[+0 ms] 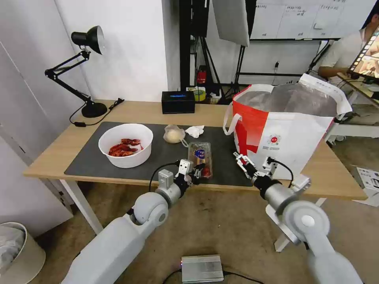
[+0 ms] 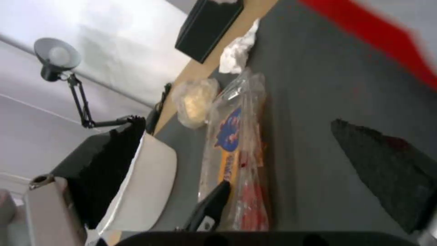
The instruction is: Pick up the trash from the table and place it into the takeout bag.
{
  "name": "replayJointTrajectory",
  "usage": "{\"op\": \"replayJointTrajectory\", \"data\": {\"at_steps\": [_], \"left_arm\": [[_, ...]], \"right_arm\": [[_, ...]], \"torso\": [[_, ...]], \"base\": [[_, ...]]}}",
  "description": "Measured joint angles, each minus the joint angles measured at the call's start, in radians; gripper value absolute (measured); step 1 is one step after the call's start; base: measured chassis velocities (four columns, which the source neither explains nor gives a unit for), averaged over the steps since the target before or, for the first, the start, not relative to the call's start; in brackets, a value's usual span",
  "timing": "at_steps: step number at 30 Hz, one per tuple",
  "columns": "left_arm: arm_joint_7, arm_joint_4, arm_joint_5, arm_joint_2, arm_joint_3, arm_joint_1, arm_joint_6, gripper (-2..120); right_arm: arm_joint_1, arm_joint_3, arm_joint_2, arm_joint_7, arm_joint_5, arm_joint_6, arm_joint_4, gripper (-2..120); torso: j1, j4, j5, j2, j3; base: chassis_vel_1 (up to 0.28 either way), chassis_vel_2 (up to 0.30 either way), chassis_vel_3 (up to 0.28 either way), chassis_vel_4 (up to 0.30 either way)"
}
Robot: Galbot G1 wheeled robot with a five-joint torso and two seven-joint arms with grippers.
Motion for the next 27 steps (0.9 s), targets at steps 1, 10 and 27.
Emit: {"op": "replayJointTrajectory", "data": {"at_steps": [1, 10, 27], "left_arm": [[-0.001, -0.002, 0.0, 0.0, 0.0, 0.001, 0.0, 0], [-0.022, -0.018, -0.01, -0.002, -0.002, 0.0, -0.001, 0], [-0.03, -0.03, -0.029, -0.004, -0.004, -0.005, 0.001, 0]], "right_arm": [[0.02, -0.014, 0.002, 0.005, 0.0, -0.003, -0.015, 100], [0.113, -0.067, 0.009, 0.029, -0.003, -0.01, -0.079, 100], [0.264, -0.142, 0.062, 0.112, -0.002, -0.073, -0.214, 100]], "torso": [[0.0, 0.0001, 0.0, 0.0, 0.0], [0.0, 0.0, -0.0001, 0.0, 0.0], [0.0, 0.0, 0.0, 0.0, 0.0]], "base": [[0.0, 0.0, 0.0, 0.0], [0.0, 0.0, 0.0, 0.0], [0.0, 0.0, 0.0, 0.0]]}}
